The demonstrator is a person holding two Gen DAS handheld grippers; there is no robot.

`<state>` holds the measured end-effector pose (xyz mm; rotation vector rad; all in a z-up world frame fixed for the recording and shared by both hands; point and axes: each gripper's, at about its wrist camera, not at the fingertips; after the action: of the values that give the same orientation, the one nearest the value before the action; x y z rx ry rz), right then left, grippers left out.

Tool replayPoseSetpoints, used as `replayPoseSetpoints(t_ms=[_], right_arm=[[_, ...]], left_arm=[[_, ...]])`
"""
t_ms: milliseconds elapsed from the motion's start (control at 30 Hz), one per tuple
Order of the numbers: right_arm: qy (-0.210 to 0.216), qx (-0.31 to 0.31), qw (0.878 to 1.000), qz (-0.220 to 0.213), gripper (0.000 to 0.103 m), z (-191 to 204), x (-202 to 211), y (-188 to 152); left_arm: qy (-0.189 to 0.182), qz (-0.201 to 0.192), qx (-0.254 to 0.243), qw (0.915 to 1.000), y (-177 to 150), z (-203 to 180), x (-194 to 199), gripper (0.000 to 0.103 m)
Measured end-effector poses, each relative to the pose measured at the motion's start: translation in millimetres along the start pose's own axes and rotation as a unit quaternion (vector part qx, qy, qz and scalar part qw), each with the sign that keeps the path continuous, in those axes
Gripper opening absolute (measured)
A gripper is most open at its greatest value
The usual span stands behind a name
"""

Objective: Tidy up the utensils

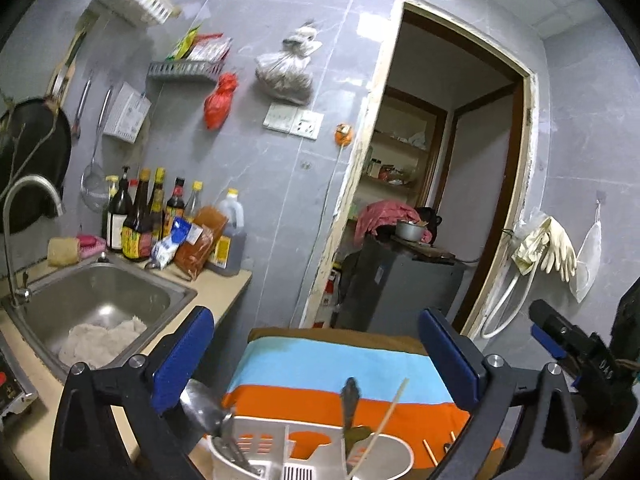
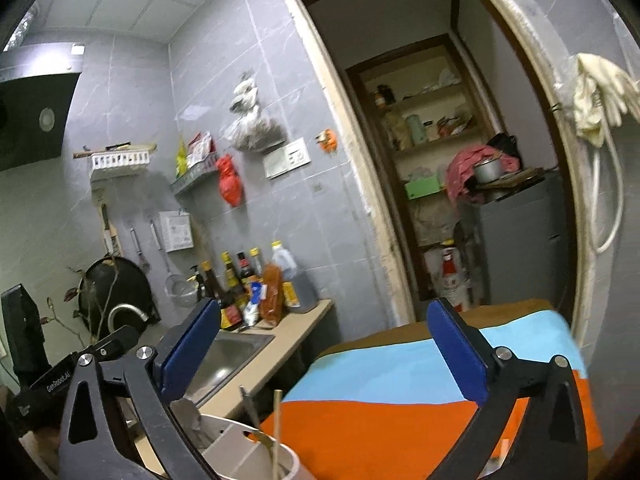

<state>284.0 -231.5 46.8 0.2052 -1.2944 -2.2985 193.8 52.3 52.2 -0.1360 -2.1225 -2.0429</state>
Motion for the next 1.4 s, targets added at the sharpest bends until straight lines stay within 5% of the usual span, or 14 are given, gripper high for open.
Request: replayPoseSetpoints(t_ms=[767, 1400], right_arm=[[-0.119, 0.022, 0.992, -0.035, 0.101, -102.2, 97.1, 47.2], [-0.166, -0.037, 0.984, 0.054, 0.101, -228.2, 75.7, 28.5]], left_arm=[[-0.09, 0.03, -0.07, 0.9931, -15.7, -150.4, -19.2, 0.103], [-0.114, 0.131, -0.113, 0.9783, -68.5, -222.6, -69.0, 0.103]])
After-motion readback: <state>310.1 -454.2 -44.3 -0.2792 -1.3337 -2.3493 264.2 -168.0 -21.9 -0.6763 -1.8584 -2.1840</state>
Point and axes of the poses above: each gripper's, at about its wrist camera, not at the fingertips, and x roughly against the way its jaws point, z to its left, y to its top, and after that the axes turned 14 degrees about -x, right-handed
